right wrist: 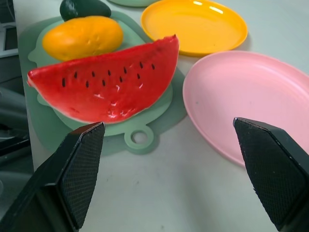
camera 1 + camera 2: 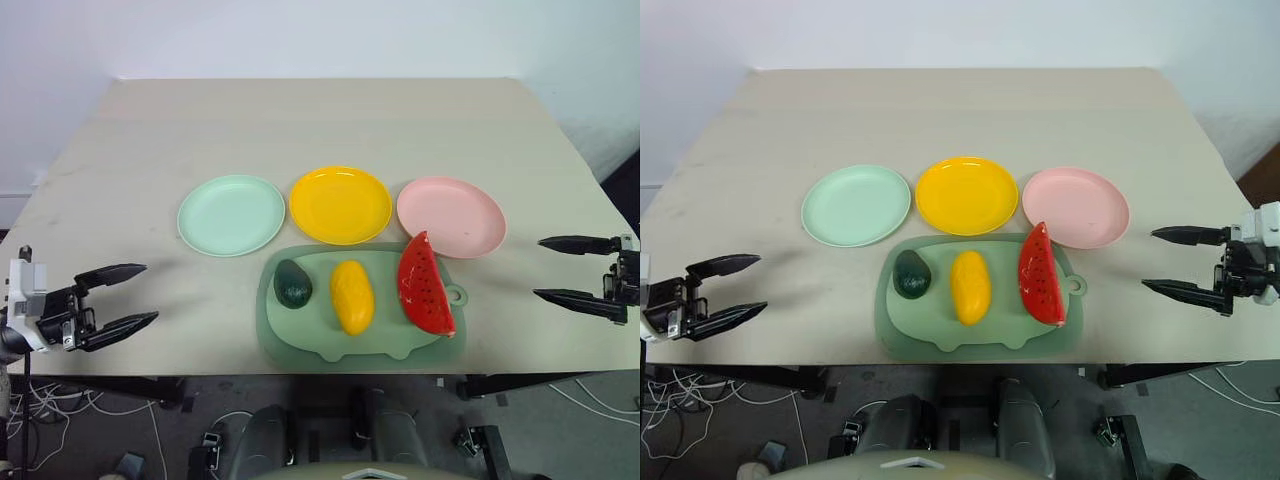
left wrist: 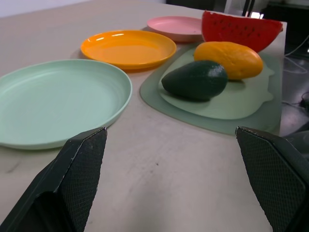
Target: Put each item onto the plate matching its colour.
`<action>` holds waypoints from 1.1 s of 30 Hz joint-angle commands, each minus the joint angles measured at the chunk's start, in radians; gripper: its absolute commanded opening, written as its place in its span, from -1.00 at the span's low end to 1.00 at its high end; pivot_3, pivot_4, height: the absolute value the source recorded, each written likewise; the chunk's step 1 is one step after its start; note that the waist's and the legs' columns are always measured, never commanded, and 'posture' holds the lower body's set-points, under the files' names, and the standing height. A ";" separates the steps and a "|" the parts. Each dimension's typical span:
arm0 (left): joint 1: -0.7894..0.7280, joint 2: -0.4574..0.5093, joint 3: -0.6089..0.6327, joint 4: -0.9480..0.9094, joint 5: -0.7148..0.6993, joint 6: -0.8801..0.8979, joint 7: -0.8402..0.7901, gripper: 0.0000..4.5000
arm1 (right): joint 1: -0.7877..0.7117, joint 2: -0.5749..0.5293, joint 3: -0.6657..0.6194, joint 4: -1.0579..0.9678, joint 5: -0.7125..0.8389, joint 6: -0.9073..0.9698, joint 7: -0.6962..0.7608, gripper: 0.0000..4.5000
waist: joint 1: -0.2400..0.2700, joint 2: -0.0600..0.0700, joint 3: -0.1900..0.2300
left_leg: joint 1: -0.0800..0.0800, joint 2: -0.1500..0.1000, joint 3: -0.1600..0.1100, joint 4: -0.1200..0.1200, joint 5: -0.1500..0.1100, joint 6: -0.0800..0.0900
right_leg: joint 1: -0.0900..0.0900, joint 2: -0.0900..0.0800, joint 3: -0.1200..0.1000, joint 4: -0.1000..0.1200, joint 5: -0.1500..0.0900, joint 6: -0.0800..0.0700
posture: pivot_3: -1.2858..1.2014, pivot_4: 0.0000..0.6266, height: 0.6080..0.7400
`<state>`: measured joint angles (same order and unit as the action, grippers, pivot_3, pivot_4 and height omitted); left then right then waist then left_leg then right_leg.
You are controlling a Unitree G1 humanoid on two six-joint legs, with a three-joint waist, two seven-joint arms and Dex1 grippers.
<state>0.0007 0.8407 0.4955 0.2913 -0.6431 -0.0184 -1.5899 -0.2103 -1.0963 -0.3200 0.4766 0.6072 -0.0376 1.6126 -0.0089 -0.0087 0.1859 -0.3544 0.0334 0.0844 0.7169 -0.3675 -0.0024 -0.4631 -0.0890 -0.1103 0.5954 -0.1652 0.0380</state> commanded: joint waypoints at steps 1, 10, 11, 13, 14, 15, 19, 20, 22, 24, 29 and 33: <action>0.012 -0.003 0.027 -0.032 -0.008 -0.028 0.002 0.98 | -0.015 -0.023 -0.006 0.006 0.027 -0.020 0.002 1.00 | -0.001 0.000 0.000 | 0.000 0.000 0.000 0.000 0.000 0.000 | 0.000 0.000 0.000 0.000 0.000 0.000 | 0.03 -0.52 0.89; -0.029 -0.012 0.002 -0.014 0.012 -0.055 0.028 0.98 | -0.058 -0.048 -0.002 -0.025 0.038 0.075 0.002 1.00 | 0.000 0.000 0.000 | 0.000 0.000 0.000 0.000 0.000 0.000 | 0.000 0.000 0.000 0.000 0.000 0.000 | 0.03 -0.52 0.89; -0.033 -0.012 0.001 -0.011 0.014 -0.057 0.027 0.98 | -0.049 -0.056 -0.002 -0.040 0.040 0.091 0.002 1.00 | 0.000 0.000 0.000 | 0.000 0.000 0.000 0.000 0.000 0.000 | 0.000 0.000 0.000 0.000 0.000 0.000 | 0.03 -0.52 0.89; -0.040 -0.018 -0.005 -0.009 0.019 -0.066 0.025 0.98 | -0.029 -0.066 -0.011 -0.075 0.051 0.121 0.002 1.00 | 0.000 0.000 0.000 | 0.000 0.000 0.000 0.000 0.000 0.000 | 0.000 0.000 0.000 0.000 0.000 0.000 | 0.03 -0.52 0.89; -0.042 -0.020 -0.006 -0.008 0.022 -0.072 0.024 0.98 | -0.021 -0.068 -0.018 -0.090 0.056 0.136 0.002 1.00 | 0.000 0.000 0.000 | 0.000 0.000 0.000 0.000 0.000 0.000 | 0.000 0.000 0.000 0.000 0.000 0.000 | 0.03 -0.52 0.89; -0.046 -0.024 -0.006 -0.004 0.025 -0.082 0.025 0.98 | -0.012 -0.070 -0.024 -0.107 0.065 0.152 0.002 1.00 | 0.000 0.000 0.000 | 0.000 0.000 -0.001 0.000 0.000 0.000 | 0.000 0.000 0.000 0.000 0.000 0.000 | 0.03 -0.52 0.89; -0.052 -0.028 -0.011 0.001 0.028 -0.094 0.026 0.98 | 0.029 -0.095 -0.016 -0.150 0.092 0.180 0.002 1.00 | 0.001 0.000 0.000 | 0.000 0.000 -0.001 0.000 0.000 0.000 | 0.000 0.000 0.000 0.000 0.000 0.000 | 0.03 -0.52 0.89; -0.055 -0.028 -0.012 0.009 0.029 -0.102 0.021 0.98 | 0.043 -0.102 -0.014 -0.160 0.099 0.179 0.002 1.00 | 0.001 0.000 0.000 | 0.000 0.000 -0.001 0.000 0.000 0.000 | 0.000 0.000 0.000 0.000 0.000 0.000 | 0.03 -0.52 0.89; -0.059 -0.030 -0.017 0.025 0.037 -0.129 0.009 0.98 | 0.062 -0.112 -0.014 -0.178 0.109 0.172 0.002 1.00 | 0.001 0.000 0.000 | 0.000 0.000 -0.001 0.000 0.000 0.000 | 0.000 0.000 0.000 0.000 0.000 0.000 | 0.03 -0.52 0.89; -0.066 -0.035 -0.021 0.032 0.038 -0.137 0.011 0.98 | 0.056 -0.111 -0.009 -0.186 0.106 0.172 0.002 1.00 | 0.000 0.000 0.000 | 0.000 0.000 -0.001 0.000 0.000 0.000 | 0.000 0.000 0.000 0.000 0.000 0.000 | 0.03 -0.52 0.89; -0.054 -0.052 -0.031 0.017 0.036 -0.144 0.029 0.98 | 0.041 -0.102 -0.024 -0.291 0.117 0.278 -0.001 1.00 | 0.000 0.001 0.000 | 0.000 0.000 -0.001 0.000 0.000 0.000 | 0.000 0.000 0.000 0.000 0.000 0.000 | 0.03 -0.52 0.89; -0.039 -0.056 -0.021 0.005 0.032 -0.148 0.035 0.98 | 0.015 -0.128 -0.016 -0.416 0.164 0.491 -0.069 1.00 | 0.000 0.001 0.000 | -0.001 0.001 -0.002 0.000 0.000 0.000 | -0.001 0.000 0.000 0.000 0.000 0.000 | 0.03 -0.52 0.89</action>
<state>-0.0429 0.7792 0.4530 0.3188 -0.6005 -0.1459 -1.5594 -0.1713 -1.1929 -0.3167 0.1248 0.7321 0.3744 1.5744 -0.0086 -0.0081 0.1860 -0.3550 0.0341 0.0826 0.7169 -0.3676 -0.0023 -0.4643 -0.0893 -0.1102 0.5956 -0.1652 0.0379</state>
